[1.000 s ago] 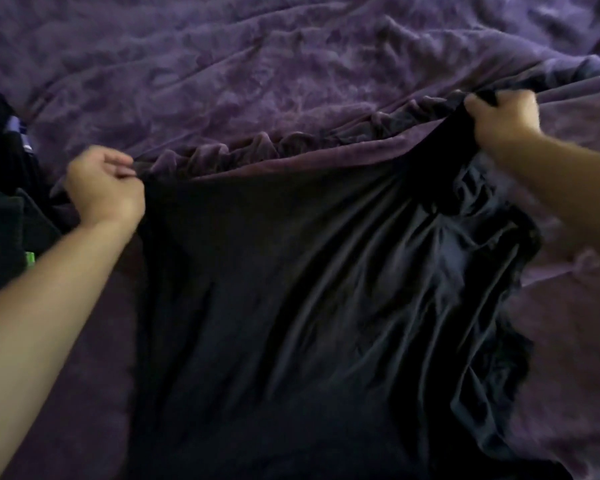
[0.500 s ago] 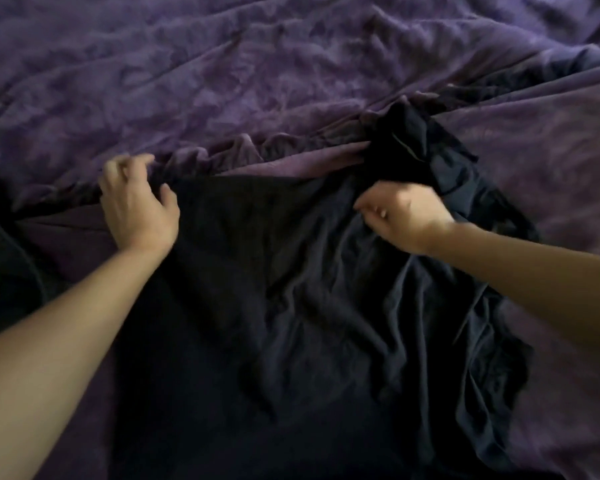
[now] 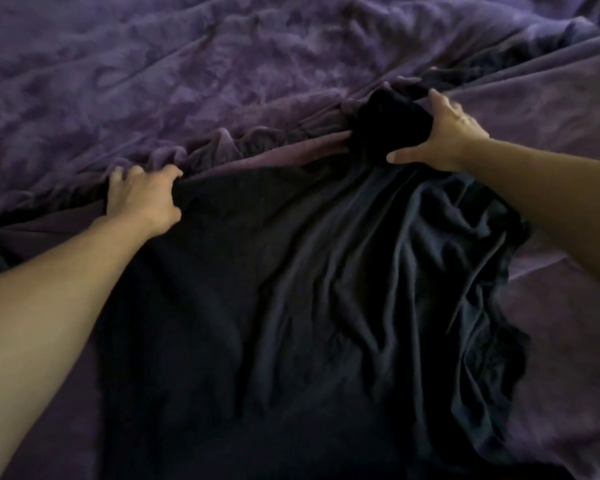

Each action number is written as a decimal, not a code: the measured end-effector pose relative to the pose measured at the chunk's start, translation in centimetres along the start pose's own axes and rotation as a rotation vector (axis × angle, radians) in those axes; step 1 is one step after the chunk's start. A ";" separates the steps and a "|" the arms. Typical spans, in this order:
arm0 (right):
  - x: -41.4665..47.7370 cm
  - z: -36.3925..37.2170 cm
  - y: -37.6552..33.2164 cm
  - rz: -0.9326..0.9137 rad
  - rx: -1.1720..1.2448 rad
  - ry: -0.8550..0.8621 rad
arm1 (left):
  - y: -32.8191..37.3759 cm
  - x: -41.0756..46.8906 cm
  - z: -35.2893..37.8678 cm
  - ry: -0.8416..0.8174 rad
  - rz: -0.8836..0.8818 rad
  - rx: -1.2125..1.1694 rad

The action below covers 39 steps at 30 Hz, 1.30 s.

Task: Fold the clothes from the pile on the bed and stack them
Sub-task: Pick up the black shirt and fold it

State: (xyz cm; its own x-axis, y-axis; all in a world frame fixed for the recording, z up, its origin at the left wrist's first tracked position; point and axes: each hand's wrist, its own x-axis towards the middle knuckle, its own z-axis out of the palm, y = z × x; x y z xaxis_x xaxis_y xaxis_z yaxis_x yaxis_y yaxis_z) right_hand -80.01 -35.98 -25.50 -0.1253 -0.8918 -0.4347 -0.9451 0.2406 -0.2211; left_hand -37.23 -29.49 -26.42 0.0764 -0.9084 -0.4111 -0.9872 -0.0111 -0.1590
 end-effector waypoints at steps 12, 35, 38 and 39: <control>-16.5 0.3 4.8 -0.310 0.092 0.487 | -2.3 -16.0 -0.9 0.265 0.083 -0.078; -44.6 12.2 16.4 -0.172 -0.110 0.321 | 5.9 -38.7 13.2 -0.110 0.256 -0.086; -43.7 12.9 14.3 -0.272 -0.104 0.021 | 10.6 -38.3 12.4 -0.183 0.359 -0.219; -44.0 13.5 14.4 -0.278 -0.130 -0.096 | 11.9 -38.4 12.3 -0.225 0.379 -0.225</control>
State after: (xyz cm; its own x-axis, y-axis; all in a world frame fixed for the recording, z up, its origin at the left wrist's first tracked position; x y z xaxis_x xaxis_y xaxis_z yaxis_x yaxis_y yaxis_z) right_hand -84.07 11.89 -21.34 0.1666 -0.8748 -0.4550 -0.9706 -0.0642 -0.2321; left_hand -50.20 10.41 -23.59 -0.2900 -0.7537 -0.5898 -0.9552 0.1902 0.2267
